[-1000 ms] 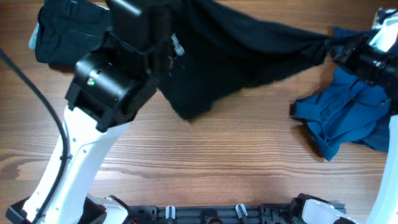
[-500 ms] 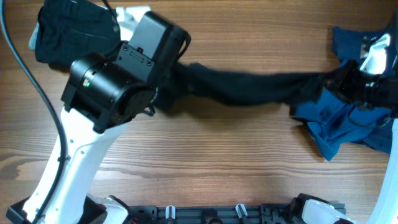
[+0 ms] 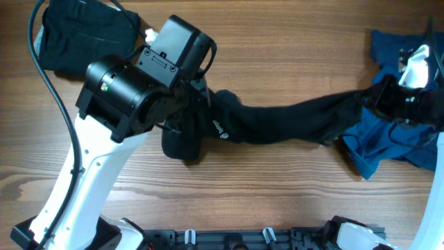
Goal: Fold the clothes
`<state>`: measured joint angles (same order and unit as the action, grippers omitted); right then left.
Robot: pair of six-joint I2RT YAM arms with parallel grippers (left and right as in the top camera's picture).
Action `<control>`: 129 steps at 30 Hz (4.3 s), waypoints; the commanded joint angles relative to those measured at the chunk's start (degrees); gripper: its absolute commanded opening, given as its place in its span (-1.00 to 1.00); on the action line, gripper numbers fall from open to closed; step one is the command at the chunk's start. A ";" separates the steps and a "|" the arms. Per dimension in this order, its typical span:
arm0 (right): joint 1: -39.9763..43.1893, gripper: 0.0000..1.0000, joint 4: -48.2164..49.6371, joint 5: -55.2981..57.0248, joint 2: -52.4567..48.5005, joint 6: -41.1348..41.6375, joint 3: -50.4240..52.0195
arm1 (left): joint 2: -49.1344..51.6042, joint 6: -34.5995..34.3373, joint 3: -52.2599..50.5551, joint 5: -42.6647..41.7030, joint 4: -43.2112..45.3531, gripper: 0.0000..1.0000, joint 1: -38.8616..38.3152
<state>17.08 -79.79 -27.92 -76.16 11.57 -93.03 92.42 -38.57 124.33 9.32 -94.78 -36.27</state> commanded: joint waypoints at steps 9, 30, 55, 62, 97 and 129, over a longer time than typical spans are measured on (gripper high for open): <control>-6.14 -0.91 24.09 -4.52 -13.86 12.66 -3.85 | 8.11 14.64 0.09 7.76 35.98 -0.93 15.28; -8.87 -0.91 1.81 3.74 -21.00 3.63 -33.62 | 4.00 16.68 6.62 4.63 28.52 -0.92 20.00; -8.87 -0.92 -0.61 3.41 -13.66 8.13 -33.66 | -4.76 13.70 6.60 6.40 20.81 -0.92 11.47; -8.87 -0.92 -3.15 16.15 -16.20 10.03 -33.64 | -1.70 13.64 6.60 9.84 17.59 -0.92 11.69; -8.87 -0.91 14.29 21.07 -18.03 11.41 13.09 | 14.05 7.61 6.01 1.18 2.71 -0.92 11.63; -17.73 -0.74 28.17 10.49 -18.03 16.87 36.48 | 32.63 7.65 6.01 0.96 6.23 -0.92 15.45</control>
<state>2.92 -51.48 -14.59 -93.86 27.53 -56.71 124.62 -30.15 130.45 10.57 -88.29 -21.63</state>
